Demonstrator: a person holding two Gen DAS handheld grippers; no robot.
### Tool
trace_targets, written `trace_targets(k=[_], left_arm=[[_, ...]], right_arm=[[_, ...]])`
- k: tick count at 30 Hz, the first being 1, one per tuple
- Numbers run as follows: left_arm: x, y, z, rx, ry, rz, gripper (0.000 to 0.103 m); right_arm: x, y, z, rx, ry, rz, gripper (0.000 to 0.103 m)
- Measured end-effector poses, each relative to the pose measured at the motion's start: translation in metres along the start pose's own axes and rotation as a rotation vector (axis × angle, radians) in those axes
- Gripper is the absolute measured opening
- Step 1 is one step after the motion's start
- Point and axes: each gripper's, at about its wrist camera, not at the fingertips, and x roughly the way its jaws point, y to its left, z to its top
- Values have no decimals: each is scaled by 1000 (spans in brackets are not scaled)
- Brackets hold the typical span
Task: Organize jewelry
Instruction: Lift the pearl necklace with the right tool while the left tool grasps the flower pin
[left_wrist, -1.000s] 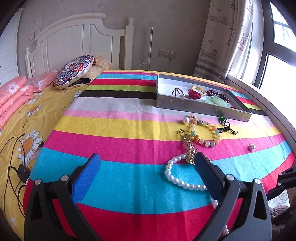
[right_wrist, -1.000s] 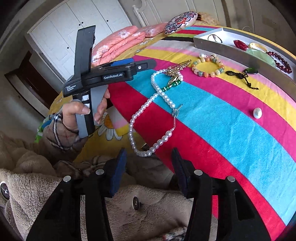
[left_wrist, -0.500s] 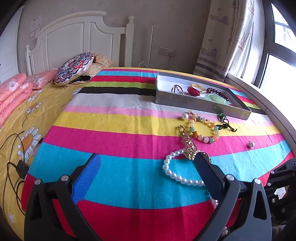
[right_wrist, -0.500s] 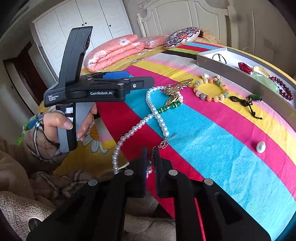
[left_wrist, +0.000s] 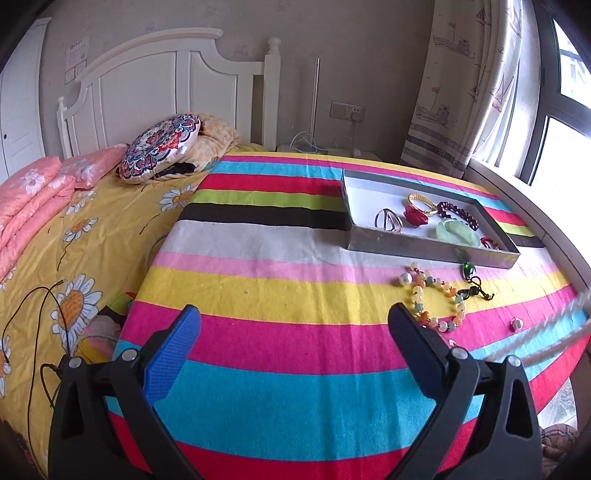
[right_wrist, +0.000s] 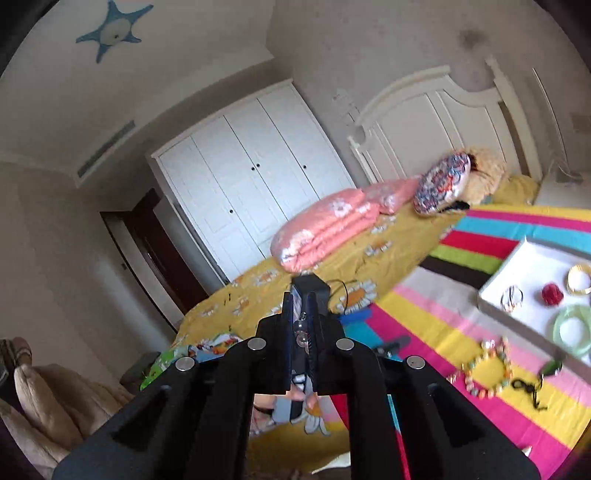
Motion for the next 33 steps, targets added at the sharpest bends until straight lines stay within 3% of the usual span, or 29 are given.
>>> trace_targets(k=[6,15,20,22,23,24,25,28,33], left_arm=[[10,-22,-13,71,47,-71,100],[5,-73,-28,66,79,-237,100],[19,-113,-38,69,117,-205,99],[29,-126,-43,108,147,-160,77],[29,-134,-46,157,123,-122,71],[30,-139,-48,205,114,-96,56],[29,-143,-49,222,107,-123,37],[28,-140,-50,217,114,-151,16],[16,-133,-51,226,93,-194,16]], right_arm=[[-29,22,44,-76,-150,-117,10],[-97,31,37,-105,-279,-213,10],[-112,24,26,-102,-279,-276,10],[-118,20,23,-94,-284,-297,10],[-121,17,22,-90,-288,-305,10],[-125,16,20,-83,-294,-311,10],[-127,14,19,-76,-299,-314,10],[-135,11,16,-64,-312,-325,10],[-138,15,14,-80,-313,-337,10]])
